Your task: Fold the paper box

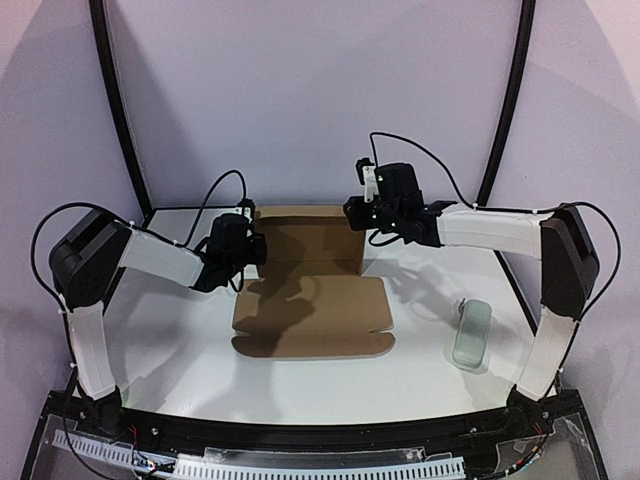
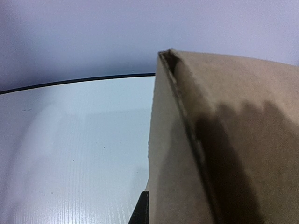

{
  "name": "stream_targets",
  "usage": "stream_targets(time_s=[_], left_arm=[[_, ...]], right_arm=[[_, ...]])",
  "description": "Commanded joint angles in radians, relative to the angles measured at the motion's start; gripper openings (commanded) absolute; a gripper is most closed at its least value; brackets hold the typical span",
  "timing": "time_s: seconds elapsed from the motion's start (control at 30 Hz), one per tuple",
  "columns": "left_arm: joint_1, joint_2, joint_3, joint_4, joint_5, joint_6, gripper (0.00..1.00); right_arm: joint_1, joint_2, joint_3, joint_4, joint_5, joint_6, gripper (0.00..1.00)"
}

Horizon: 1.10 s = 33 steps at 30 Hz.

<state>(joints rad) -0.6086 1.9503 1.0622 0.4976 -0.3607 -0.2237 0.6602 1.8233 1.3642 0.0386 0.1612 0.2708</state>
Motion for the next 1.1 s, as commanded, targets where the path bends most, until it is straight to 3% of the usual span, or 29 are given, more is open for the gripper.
stream_targets(time_s=[0.0,0.33,0.47,0.67,0.87,1.07], left_arm=[[-0.005,-0.021,0.007,-0.058,0.011,-0.003,0.01],[-0.005,-0.033,0.003,-0.094,0.011,-0.017,0.01],[-0.005,-0.041,0.005,-0.118,-0.003,-0.022,0.01],[-0.005,-0.065,0.071,-0.218,-0.011,-0.029,0.01],[-0.005,-0.077,0.253,-0.503,0.002,-0.016,0.01],[-0.001,-0.075,0.45,-0.9,0.136,0.095,0.01]], right_arm=[[-0.014,0.038,-0.084,-0.07,-0.034,0.071,0.35],[-0.018,0.03,-0.196,-0.034,-0.062,0.145,0.31],[-0.018,0.013,-0.137,-0.091,-0.054,0.108,0.34],[-0.018,-0.005,0.132,-0.222,-0.056,0.016,0.6],[-0.019,-0.031,0.389,-0.277,-0.067,-0.036,0.98],[-0.026,-0.185,0.254,-0.216,-0.124,-0.031,0.98]])
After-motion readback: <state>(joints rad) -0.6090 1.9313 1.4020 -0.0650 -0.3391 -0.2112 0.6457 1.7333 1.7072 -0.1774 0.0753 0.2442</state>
